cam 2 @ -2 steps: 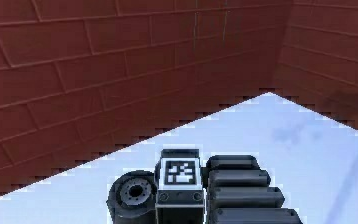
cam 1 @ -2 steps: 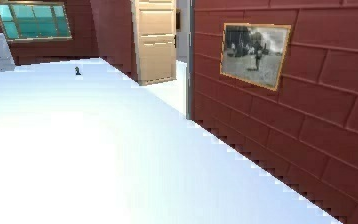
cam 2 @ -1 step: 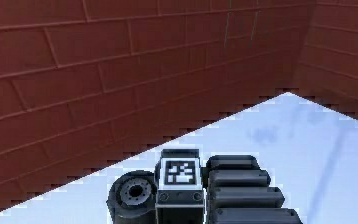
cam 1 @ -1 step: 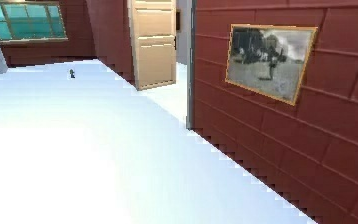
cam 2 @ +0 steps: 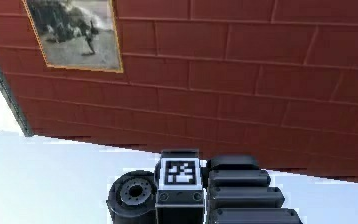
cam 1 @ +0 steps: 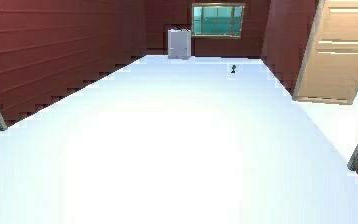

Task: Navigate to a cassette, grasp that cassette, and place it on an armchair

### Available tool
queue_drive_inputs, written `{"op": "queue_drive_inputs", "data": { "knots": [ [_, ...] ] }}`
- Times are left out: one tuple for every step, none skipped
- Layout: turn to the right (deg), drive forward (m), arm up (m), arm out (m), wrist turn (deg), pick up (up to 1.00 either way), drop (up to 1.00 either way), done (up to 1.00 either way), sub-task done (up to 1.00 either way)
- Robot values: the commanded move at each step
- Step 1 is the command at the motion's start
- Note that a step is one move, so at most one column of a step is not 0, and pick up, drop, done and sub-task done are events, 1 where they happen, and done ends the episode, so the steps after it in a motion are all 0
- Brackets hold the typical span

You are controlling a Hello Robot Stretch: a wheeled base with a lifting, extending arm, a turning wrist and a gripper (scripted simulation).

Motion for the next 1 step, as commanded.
{"op": "queue_drive_inputs", "data": {
  "knots": [
    [-33.0,0.0,0.0,0.0,0.0,0.0,0.0,0.0,0.0]
  ]
}}
